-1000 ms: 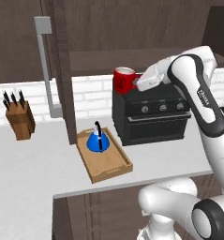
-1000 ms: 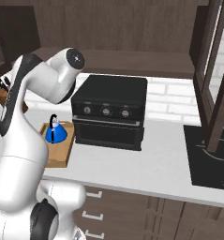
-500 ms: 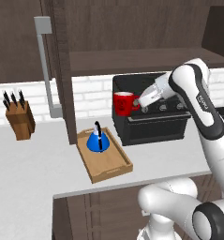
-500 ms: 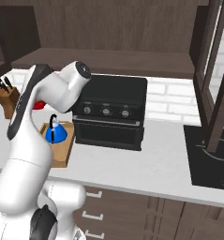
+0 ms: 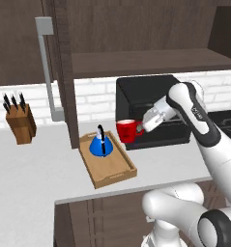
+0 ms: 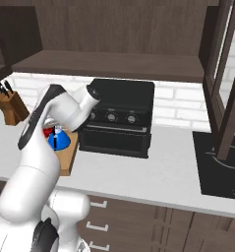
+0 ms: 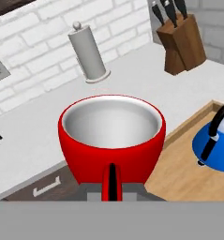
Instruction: Pick the kettle from the counter and place it on the tray. Then pick the mug from the cabinet and place it on the tray. Then close the cabinet doors.
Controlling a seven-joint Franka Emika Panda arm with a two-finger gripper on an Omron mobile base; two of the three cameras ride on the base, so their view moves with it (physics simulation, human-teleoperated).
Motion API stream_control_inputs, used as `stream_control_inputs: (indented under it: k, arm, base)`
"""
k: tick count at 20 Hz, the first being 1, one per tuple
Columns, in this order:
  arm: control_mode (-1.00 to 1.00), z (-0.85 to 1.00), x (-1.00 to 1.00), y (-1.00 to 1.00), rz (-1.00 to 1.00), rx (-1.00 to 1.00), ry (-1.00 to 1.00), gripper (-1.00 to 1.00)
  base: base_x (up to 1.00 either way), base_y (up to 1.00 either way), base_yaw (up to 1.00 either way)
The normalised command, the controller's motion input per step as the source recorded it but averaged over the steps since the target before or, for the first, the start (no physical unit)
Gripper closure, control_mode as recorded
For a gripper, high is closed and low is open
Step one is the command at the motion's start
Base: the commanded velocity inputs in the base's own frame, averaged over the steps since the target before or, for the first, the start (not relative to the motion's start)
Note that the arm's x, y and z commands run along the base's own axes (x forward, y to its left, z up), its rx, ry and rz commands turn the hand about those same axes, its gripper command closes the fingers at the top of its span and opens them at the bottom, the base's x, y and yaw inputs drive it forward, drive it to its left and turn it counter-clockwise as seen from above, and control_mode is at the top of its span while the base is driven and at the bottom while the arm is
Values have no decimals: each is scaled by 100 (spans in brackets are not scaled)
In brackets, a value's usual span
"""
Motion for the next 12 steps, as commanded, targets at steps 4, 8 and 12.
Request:
stream_control_inputs:
  k: [4,8,12]
  arm:
    - [-100,-75,0,0,8,-3,0,100]
    - [-100,-76,0,2,9,-1,-1,100]
    - [-100,-71,0,5,10,0,-1,100]
  base:
    - [0,0,0]
    - [0,0,0]
    - [0,0,0]
